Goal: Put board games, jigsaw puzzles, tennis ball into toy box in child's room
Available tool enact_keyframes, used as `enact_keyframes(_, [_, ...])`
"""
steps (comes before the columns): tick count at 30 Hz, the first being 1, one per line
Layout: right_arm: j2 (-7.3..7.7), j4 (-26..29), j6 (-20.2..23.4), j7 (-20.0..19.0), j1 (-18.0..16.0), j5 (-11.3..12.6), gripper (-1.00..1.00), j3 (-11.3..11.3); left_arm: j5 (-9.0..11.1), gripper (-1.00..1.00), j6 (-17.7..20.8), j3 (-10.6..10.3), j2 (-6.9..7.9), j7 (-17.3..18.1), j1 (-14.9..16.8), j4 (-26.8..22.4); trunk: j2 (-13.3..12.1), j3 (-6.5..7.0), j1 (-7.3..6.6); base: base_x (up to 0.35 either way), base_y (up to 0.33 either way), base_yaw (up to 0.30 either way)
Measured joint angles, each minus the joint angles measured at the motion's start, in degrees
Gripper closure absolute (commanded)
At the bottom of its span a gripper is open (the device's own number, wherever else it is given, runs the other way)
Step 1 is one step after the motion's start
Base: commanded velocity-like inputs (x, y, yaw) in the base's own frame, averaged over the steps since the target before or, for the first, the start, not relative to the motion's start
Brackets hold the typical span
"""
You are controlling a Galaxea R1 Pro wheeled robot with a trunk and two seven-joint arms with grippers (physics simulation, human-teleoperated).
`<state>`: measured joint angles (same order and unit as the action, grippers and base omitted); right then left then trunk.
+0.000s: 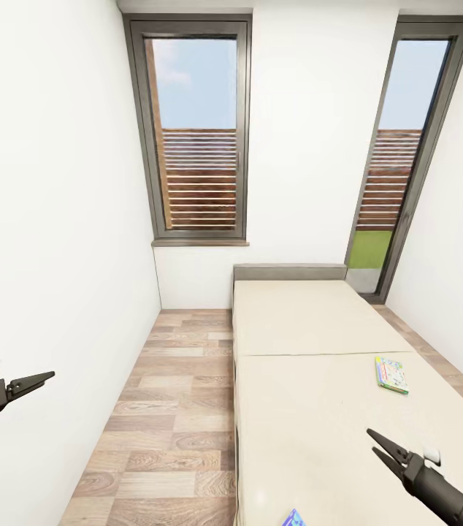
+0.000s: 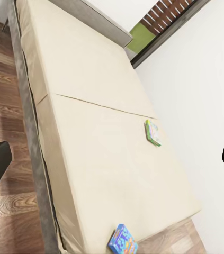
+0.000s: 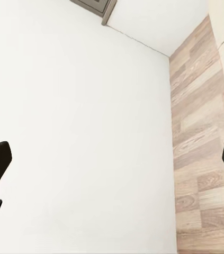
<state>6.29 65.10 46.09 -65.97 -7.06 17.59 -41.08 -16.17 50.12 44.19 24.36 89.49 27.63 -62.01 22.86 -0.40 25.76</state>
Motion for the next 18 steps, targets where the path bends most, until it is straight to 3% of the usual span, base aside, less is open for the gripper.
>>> enact_keyframes(9, [2.21, -3.2, -4.5, -0.2, 1.6, -0.2, -1.0, -0.3, 0.0, -1.0, 0.0, 0.0, 0.01, 0.0, 0.0, 0.0, 0.0, 0.0, 0.0, 0.0, 0.0, 0.0])
enact_keyframes(18, [2.81, -5.5, -6.6, -0.3, 3.1, -0.5, -1.0, -0.2, 0.1, -1.0, 0.0, -0.1, 0.09, 0.0, 0.0, 0.0, 0.0, 0.0, 0.0, 0.0, 0.0, 0.0])
